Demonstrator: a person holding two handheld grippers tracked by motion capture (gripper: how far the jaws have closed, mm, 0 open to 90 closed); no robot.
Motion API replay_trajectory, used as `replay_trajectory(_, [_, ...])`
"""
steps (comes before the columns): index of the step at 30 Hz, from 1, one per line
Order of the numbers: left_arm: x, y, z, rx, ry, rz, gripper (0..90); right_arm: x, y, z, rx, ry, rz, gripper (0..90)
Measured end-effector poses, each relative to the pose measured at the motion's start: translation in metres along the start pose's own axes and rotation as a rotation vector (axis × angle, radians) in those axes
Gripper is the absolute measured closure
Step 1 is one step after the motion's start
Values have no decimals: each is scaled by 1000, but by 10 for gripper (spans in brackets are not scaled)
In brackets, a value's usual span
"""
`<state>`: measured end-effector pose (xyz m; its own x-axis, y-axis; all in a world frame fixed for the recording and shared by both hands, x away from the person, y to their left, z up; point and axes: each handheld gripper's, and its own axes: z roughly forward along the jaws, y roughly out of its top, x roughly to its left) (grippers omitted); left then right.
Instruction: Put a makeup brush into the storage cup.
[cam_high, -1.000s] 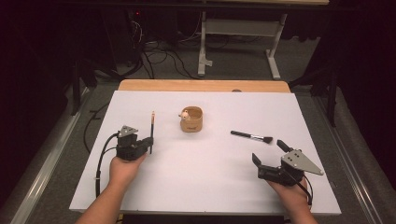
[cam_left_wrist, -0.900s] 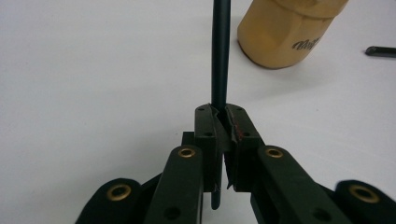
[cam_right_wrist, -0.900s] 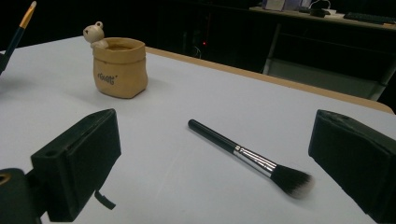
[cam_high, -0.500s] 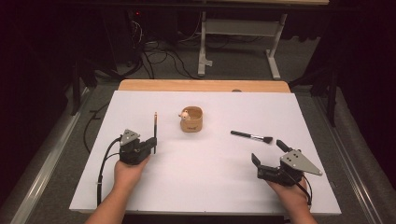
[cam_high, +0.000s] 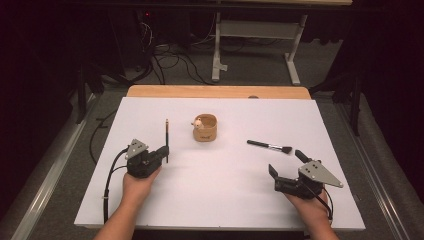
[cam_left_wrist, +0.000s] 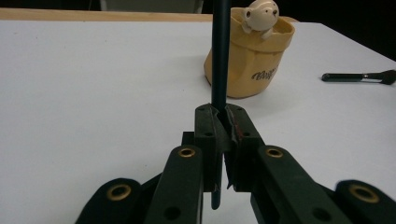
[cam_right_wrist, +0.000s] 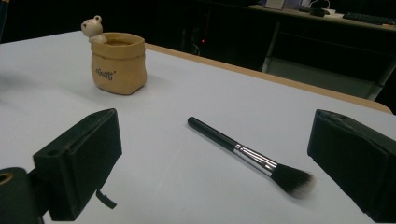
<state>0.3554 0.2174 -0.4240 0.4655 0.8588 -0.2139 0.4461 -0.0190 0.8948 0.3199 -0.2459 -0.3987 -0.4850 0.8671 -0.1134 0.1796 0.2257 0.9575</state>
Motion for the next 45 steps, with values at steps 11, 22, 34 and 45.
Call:
replay_trajectory(11, [9,-1,-11,-65,10,-17,844,1,-1,1,10,-14,-3,43])
replay_trajectory(22, [-1,-1,-10,-78,0,10,844,2,-1,1,10,-13,-9,43])
replay_trajectory(34, [-14,2,-10,-92,-34,40,844,2,-1,2,9,-6,-12,43])
replay_trajectory(45, [-37,13,-5,-102,-91,68,844,2,-2,2,12,-6,-7,44])
